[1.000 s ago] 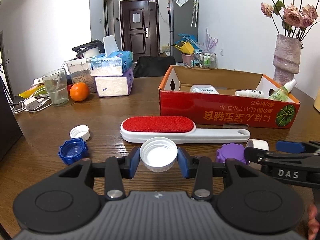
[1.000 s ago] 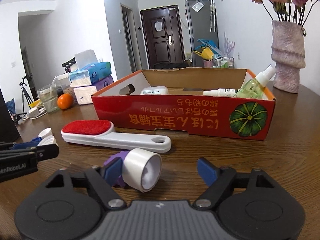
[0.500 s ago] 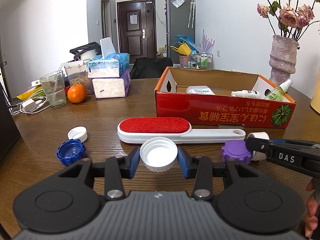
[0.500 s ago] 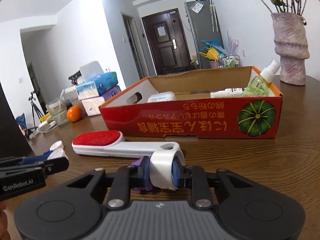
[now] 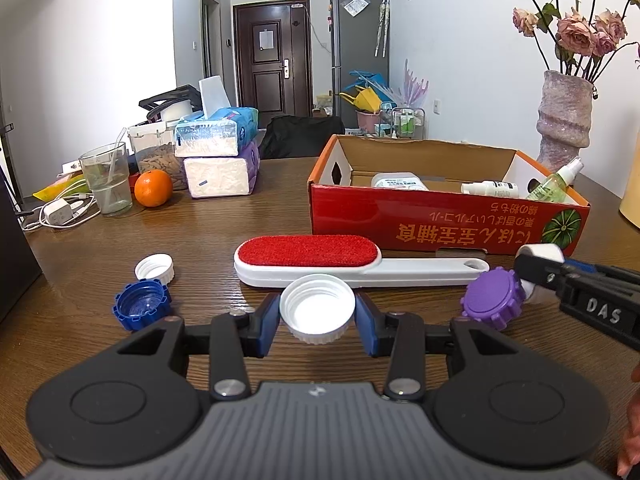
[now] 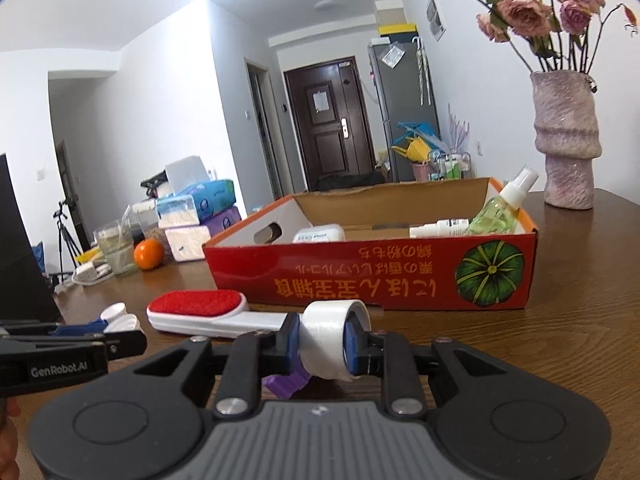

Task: Organize rigid objects
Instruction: 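Lift and carry the white cap and tape roll over the cardboard box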

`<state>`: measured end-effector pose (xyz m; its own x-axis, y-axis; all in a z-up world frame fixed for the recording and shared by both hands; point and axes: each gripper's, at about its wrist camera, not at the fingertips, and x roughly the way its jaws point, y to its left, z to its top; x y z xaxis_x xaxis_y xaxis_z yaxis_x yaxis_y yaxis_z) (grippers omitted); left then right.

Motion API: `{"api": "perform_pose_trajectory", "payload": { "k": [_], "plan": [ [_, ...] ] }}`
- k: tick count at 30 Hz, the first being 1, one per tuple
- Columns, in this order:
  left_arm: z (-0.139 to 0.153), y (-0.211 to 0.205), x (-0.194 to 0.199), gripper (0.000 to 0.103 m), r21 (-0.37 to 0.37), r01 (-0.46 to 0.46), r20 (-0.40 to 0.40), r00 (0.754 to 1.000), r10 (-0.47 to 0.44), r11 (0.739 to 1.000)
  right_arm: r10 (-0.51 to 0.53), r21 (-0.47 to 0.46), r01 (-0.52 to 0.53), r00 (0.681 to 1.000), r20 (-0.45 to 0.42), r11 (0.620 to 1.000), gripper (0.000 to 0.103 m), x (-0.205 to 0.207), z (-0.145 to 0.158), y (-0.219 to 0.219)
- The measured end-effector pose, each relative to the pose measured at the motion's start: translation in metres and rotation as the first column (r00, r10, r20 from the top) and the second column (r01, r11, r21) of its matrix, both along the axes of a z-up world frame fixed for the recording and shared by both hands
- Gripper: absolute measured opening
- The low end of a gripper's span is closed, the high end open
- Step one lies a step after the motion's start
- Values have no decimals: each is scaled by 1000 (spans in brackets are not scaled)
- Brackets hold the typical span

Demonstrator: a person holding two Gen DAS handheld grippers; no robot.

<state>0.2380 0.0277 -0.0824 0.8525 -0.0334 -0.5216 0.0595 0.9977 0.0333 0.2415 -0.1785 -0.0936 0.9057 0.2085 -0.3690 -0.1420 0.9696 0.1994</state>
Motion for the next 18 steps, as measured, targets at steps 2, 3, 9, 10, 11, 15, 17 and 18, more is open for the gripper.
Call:
{"api": "perform_pose_trajectory", "payload": {
  "k": [2,3,9,10,11,15,17,18],
  "plan": [
    [0,0,-1,42,-1,2,1,1000,-2,1000,-9,10,9,1000,22,1000,22,-4,2,-3],
    [0,-1,-1,42,0,3,2,1000,-3,1000,-13,17,12,999,34,1000,22,-6,3,-5],
    [0,-1,-1,42,-2,4,3,1000,-4,1000,-28,39,25,997,75,999,22,-12,9,-12],
    [0,-1,-2,42,-1,4,3,1000,-4,1000,-30,41,27,996,79,999,22,-12,10,-12],
    [0,-1,-1,42,-1,3,3,1000,-3,1000,-31,43,27,996,81,999,22,-12,10,-12],
    [1,-1,-2,42,-2,4,4,1000,-4,1000,-31,41,27,996,86,999,22,-12,11,-11],
    [1,-1,-2,42,-2,5,7,1000,-5,1000,-31,39,27,995,90,999,22,-13,11,-11],
    [2,-1,-3,42,-3,5,8,1000,-5,1000,-31,39,28,995,92,999,22,-13,12,-11]
  ]
}}
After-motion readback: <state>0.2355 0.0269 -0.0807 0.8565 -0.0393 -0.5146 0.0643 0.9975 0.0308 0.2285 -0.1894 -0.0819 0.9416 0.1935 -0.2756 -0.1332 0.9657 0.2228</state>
